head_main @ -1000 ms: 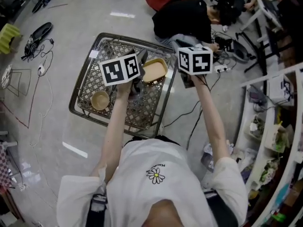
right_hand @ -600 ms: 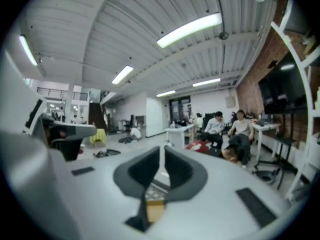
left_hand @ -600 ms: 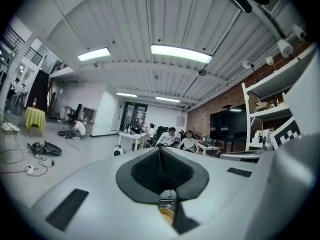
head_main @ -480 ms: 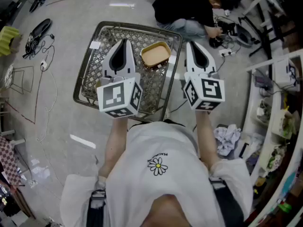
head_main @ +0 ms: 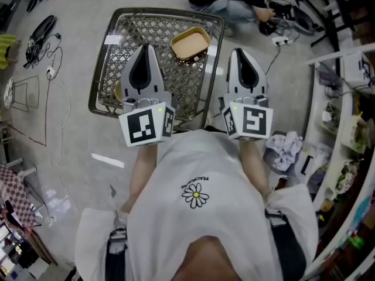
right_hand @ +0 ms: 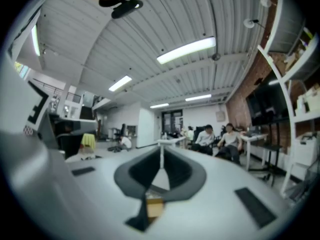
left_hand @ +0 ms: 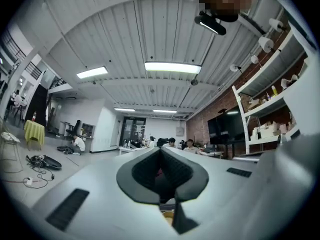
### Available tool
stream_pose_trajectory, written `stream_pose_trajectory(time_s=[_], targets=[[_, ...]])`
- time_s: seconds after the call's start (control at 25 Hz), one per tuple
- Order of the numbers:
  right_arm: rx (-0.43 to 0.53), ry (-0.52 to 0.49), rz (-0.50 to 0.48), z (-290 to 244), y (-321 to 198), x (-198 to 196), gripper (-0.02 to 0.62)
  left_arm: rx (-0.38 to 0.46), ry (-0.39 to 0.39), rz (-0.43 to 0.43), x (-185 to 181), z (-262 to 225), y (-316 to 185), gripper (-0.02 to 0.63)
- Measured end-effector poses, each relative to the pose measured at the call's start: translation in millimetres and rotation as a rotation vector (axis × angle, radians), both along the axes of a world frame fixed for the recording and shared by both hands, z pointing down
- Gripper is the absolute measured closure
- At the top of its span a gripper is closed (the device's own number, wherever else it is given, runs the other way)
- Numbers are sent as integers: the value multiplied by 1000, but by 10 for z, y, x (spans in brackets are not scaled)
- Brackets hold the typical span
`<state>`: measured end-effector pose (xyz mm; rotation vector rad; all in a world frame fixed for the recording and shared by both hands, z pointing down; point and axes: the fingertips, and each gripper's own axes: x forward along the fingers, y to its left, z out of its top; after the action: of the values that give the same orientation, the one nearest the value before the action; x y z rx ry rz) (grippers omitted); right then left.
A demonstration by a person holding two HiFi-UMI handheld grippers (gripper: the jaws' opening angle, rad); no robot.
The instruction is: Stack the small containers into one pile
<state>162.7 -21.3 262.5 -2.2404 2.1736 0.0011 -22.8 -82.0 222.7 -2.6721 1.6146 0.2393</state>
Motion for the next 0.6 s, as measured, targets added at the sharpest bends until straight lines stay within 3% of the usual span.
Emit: stream_pose_trajectory(time_s=[0.6], targets=[[7,33,49,-8,131,19,561,-34,3,20,27,83,29,584]])
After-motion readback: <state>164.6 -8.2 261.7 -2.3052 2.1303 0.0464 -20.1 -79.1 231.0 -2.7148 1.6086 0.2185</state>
